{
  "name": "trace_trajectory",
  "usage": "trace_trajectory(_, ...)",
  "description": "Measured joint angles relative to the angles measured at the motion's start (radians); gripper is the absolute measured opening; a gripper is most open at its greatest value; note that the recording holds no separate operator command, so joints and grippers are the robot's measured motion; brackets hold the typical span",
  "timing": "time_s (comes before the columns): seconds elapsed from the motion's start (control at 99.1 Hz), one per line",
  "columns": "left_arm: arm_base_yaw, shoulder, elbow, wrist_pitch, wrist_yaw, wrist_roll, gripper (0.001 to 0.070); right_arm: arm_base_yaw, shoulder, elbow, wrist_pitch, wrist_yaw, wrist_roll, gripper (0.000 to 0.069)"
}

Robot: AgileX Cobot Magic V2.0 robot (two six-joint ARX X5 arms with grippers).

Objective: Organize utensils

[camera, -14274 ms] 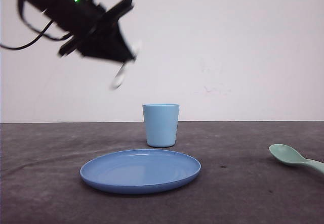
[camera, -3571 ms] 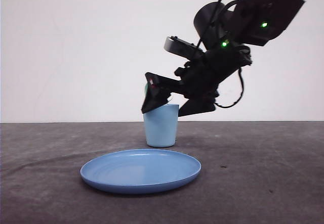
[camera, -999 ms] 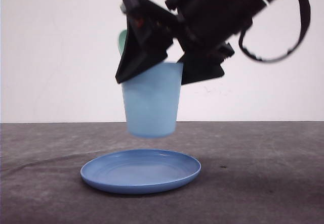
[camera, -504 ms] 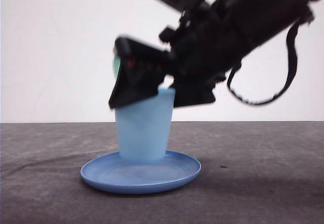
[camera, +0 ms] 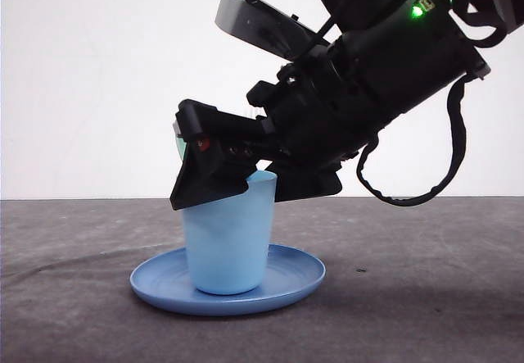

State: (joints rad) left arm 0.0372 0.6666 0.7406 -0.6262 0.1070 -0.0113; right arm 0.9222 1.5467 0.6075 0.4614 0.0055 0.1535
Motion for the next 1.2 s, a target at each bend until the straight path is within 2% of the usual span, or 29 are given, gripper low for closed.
trace_trajectory(0.182, 0.0, 0.0, 0.0, 0.0, 0.0, 0.0, 0.0276, 0.0, 0.0, 0.0, -0.008, 0.0, 0.0, 0.0598)
trace_trajectory(0.262, 0.0, 0.0, 0.0, 0.0, 0.0, 0.0, 0.0276, -0.007, -0.01, 0.0, -0.059, -0.002, 0.0, 0.0637)
trace_trajectory(0.393, 0.0, 0.0, 0.0, 0.0, 0.0, 0.0, 0.0276, -0.021, -0.08, 0.0, -0.177, -0.005, 0.0, 0.0668)
trace_trajectory(0.625, 0.0, 0.0, 0.0, -0.01, 0.0, 0.0, 0.0276, -0.09, -0.316, 0.0, -0.533, 0.047, 0.005, 0.0677)
trace_trajectory(0.898, 0.0, 0.0, 0.0, -0.021, 0.0, 0.0, 0.0276, -0.372, -0.629, 0.015, -0.888, 0.042, 0.063, 0.0677)
trace_trajectory(1.059, 0.0, 0.0, 0.0, -0.021, 0.024, 0.0, 0.0276, -0.571, -0.764, 0.062, -1.059, -0.024, 0.064, 0.0677)
trace_trajectory(1.2, 0.0, 0.0, 0.0, -0.021, 0.053, 0.002, 0.0276, -0.703, -0.815, 0.077, -1.148, -0.087, 0.051, 0.0677)
